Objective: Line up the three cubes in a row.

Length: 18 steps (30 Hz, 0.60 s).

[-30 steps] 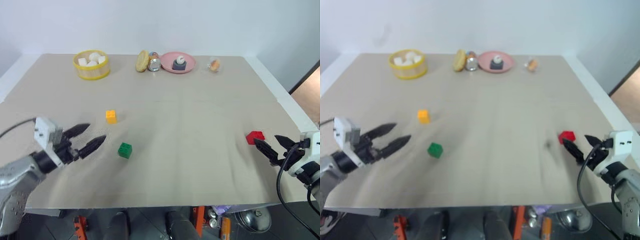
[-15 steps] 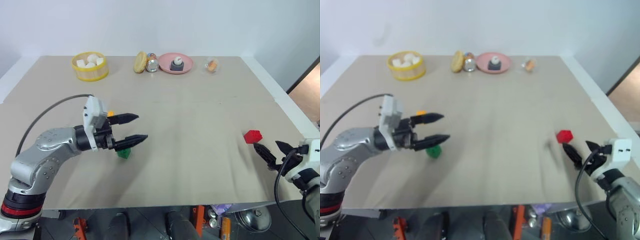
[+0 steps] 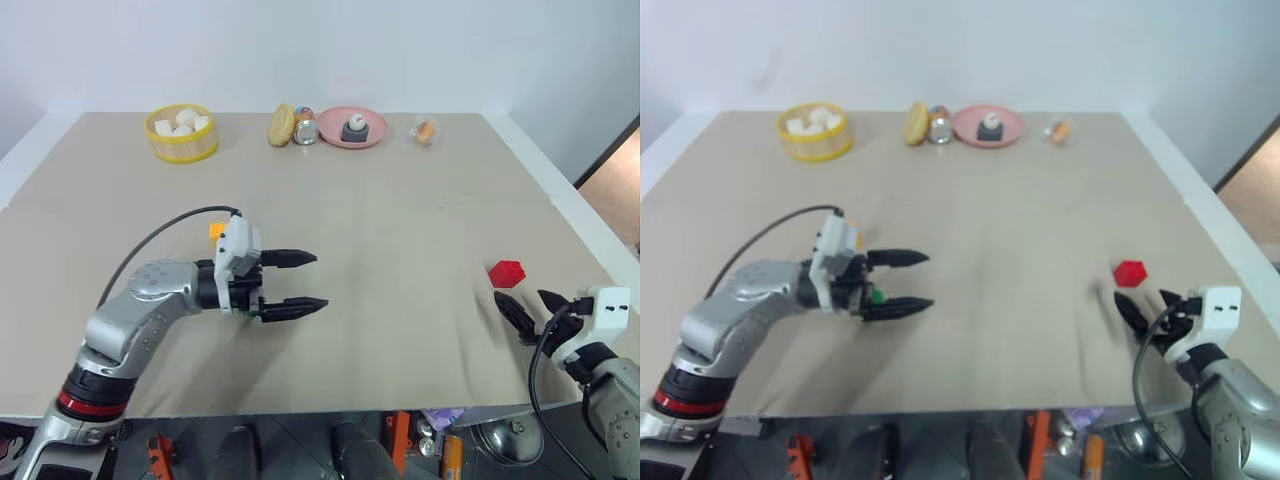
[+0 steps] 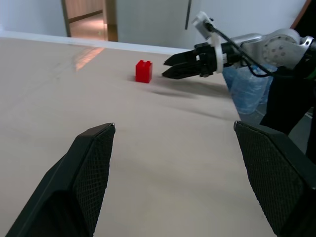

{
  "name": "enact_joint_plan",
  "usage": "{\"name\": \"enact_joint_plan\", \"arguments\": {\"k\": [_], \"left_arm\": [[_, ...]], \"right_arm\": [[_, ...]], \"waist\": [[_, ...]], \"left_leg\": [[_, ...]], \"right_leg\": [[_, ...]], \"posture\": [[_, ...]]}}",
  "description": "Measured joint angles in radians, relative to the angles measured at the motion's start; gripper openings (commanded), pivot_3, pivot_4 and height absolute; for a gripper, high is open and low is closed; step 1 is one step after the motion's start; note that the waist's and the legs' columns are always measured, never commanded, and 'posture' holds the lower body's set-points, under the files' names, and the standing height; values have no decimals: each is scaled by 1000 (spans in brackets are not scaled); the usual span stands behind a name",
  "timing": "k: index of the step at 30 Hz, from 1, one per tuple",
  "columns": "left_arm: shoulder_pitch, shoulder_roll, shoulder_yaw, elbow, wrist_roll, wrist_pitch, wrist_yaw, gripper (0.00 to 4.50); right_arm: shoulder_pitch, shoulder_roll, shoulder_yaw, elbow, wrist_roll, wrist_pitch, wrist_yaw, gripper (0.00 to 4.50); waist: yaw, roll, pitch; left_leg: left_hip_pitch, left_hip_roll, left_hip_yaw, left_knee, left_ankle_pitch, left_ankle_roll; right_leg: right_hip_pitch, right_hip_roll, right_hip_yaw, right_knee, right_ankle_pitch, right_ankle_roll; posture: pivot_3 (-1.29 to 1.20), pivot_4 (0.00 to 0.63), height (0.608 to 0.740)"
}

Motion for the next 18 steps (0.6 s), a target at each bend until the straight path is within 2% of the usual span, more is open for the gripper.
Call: {"name": "enact_joint_plan", "arguments": {"k": [10,18], "left_arm": [[-52,-96,-16,60,46,-30,12,3972],[-62,-119,-20,79,68,-56,20,3972]], "right_arm": [[-119,0,42,153,-46,-62,3,4500],[-212,-3,61,307,-81,-125,23,4500]], "waist": [[0,1,0],[0,1,0]], "left_leg": [[0,0,0,3,0,0],[1,0,0,3,0,1]], "right_leg": [[1,0,0,2,0,1],[1,1,0,4,0,1]], "posture": [[0,150,740],[0,150,740]]}}
